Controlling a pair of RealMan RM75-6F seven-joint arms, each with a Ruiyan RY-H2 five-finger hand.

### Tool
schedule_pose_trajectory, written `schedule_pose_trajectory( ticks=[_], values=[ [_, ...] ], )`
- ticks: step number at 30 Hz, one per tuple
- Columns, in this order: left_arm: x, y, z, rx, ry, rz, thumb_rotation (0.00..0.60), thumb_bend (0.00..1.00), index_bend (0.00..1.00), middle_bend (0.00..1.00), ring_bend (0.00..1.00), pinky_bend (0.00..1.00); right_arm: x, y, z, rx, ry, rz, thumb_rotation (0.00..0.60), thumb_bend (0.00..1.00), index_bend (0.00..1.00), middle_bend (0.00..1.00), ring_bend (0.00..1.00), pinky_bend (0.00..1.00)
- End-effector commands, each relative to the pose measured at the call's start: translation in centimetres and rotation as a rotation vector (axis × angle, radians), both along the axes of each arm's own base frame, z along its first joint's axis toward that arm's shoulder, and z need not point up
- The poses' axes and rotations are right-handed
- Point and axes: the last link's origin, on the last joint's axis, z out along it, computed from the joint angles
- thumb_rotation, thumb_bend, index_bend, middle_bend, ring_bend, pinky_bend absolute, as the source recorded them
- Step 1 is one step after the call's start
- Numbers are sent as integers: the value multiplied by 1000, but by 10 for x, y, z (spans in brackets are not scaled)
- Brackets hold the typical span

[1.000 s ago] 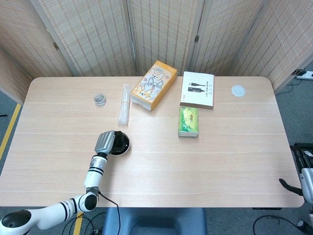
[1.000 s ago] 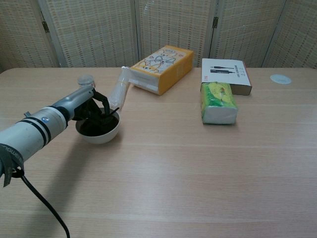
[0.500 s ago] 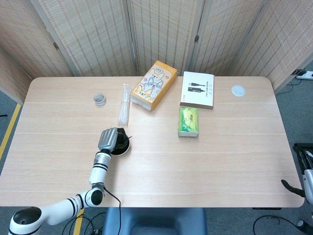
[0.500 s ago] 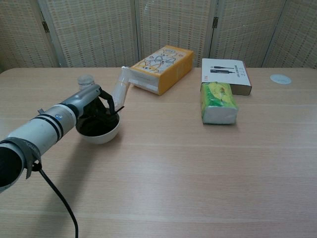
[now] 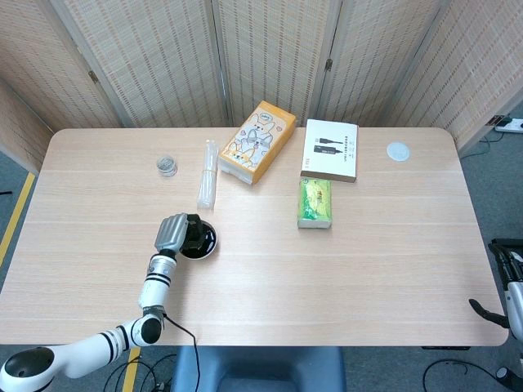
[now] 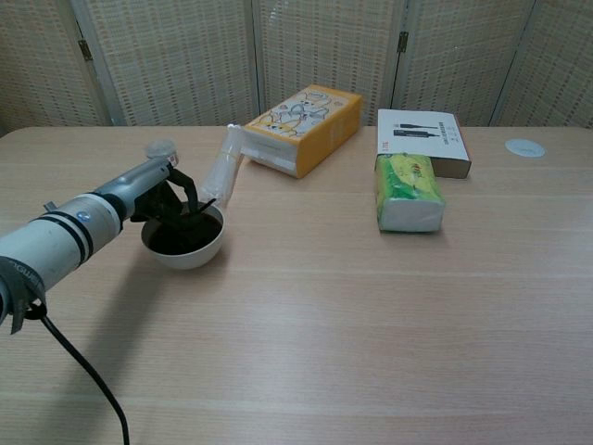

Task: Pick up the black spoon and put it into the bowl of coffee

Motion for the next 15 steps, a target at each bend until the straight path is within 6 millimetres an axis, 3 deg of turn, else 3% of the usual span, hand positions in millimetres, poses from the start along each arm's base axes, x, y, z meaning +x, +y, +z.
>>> schedule_pose_trajectory(
  ticks=[1,8,15],
  values=[
    [-3,-6,0,-15,11,-8,600,427,684,1000,1000,953,0,0,0,0,0,0,600,50,62,113,231,220],
    [6,-14,-6,-37,-3,-33,600,426,684,1000,999,953,0,2,1,-2,-1,2,600,50,59,114,231,220],
    [20,-7,-12,-24,-15,-40,600,426,684,1000,998,952,-1,5,3,-13,-3,-4,600,50,57,113,231,220]
  ],
)
